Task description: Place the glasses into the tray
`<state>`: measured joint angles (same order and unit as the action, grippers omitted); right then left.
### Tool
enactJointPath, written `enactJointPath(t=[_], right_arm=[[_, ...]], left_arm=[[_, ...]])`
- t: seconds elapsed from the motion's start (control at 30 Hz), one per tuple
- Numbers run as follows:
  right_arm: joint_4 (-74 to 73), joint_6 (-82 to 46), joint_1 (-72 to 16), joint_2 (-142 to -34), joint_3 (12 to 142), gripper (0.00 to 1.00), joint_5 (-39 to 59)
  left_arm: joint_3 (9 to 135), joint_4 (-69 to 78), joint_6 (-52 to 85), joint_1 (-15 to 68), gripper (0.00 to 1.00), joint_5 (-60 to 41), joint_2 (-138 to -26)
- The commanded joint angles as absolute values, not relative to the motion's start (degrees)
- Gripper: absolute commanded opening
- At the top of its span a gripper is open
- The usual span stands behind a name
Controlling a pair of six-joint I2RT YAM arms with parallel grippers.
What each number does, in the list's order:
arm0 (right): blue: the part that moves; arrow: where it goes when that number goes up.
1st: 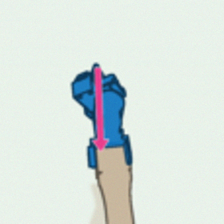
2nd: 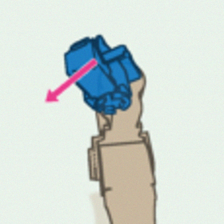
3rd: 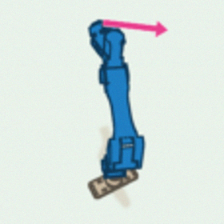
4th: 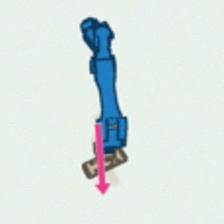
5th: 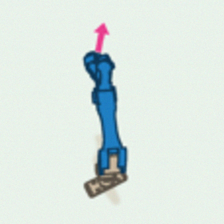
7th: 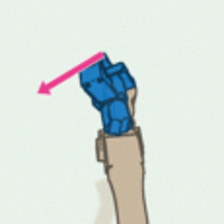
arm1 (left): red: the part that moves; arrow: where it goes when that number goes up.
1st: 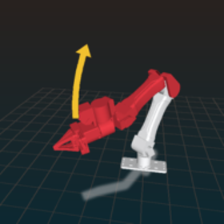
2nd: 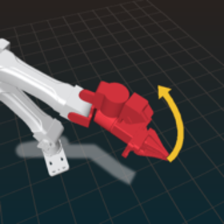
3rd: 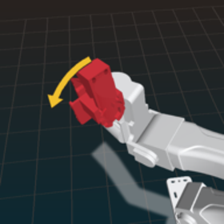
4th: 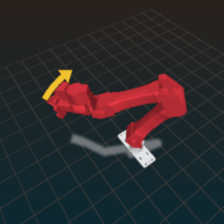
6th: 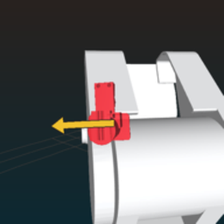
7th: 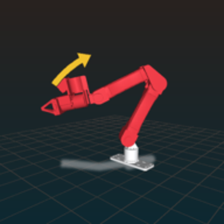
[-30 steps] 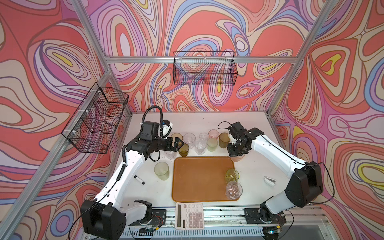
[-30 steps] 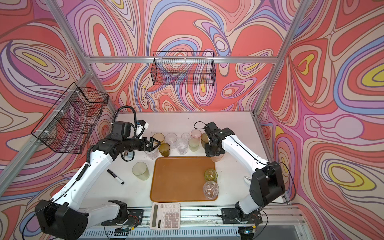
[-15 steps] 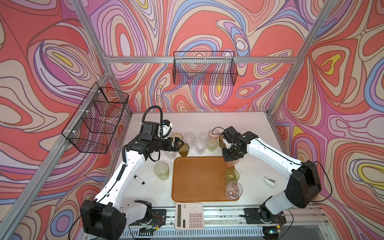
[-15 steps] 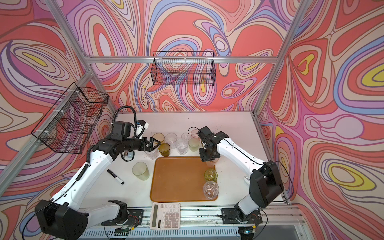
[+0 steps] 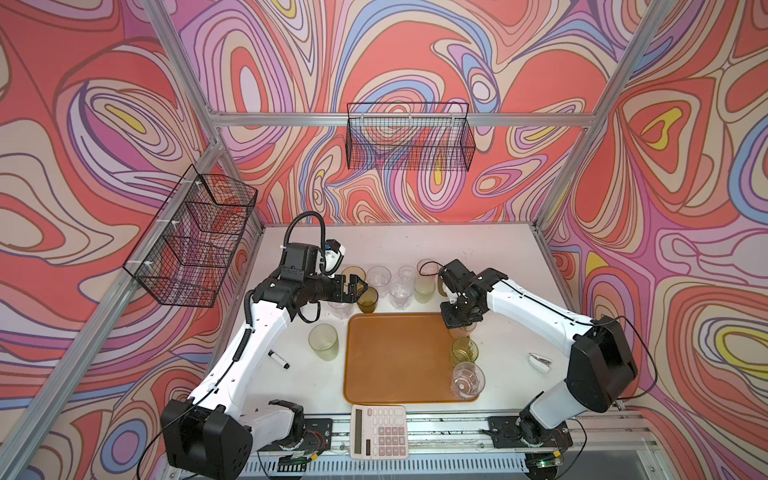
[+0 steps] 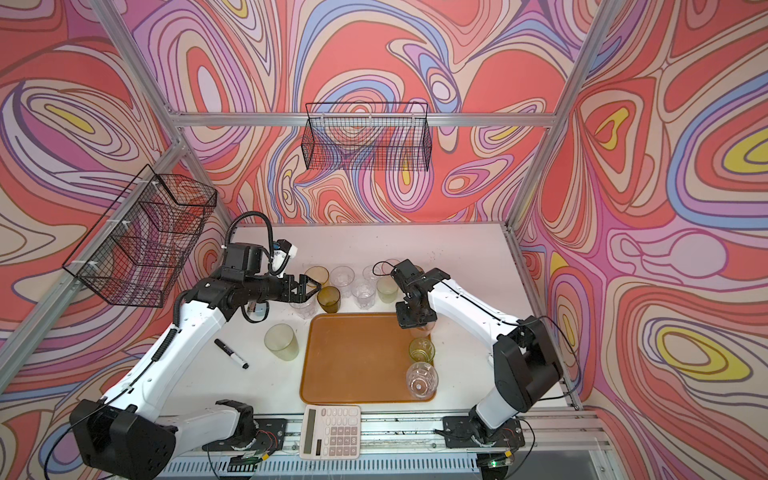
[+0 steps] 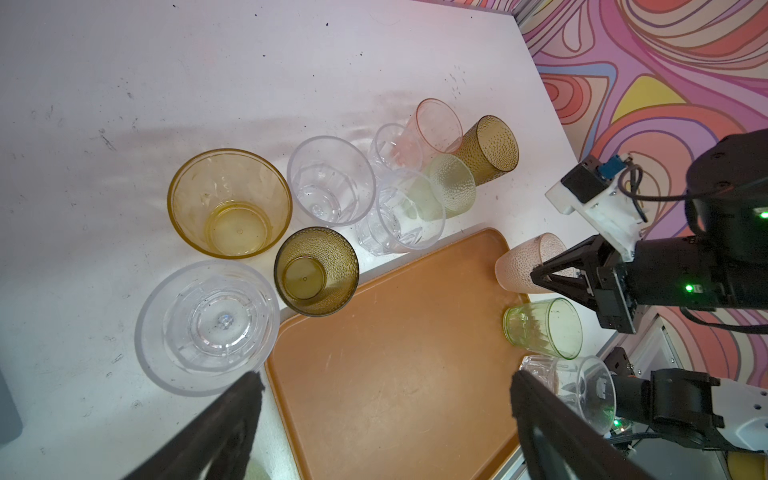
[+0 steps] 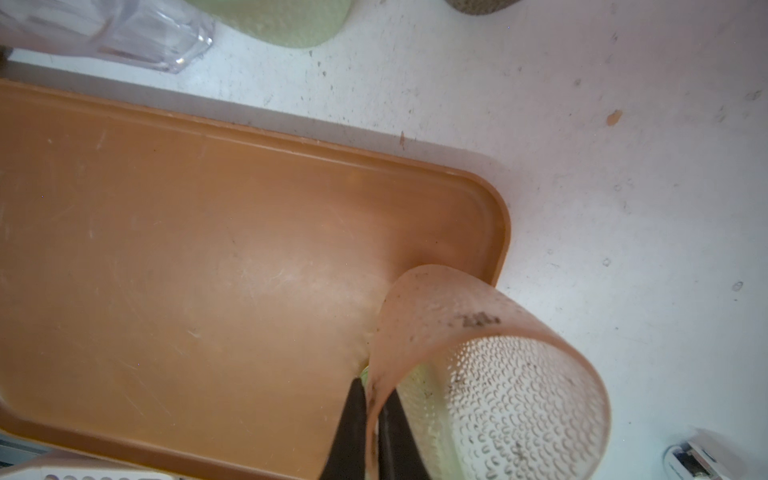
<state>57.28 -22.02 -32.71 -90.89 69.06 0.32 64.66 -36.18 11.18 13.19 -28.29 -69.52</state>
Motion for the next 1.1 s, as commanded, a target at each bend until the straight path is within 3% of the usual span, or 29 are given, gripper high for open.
enactJointPath(t=[0.0,1.07], right_arm=[[55.86,-22.68,-32.92,-91.67,68.30,0.01,0.00],[55.33,-22.66,-33.05,-92.24,67.67,0.16,-0.92]], left_arm=[[64.51,-36.15,10.83,13.54,0.96,-28.56,-69.35],[64.51,-36.28,10.81,13.52,0.95,-28.30,-69.35]])
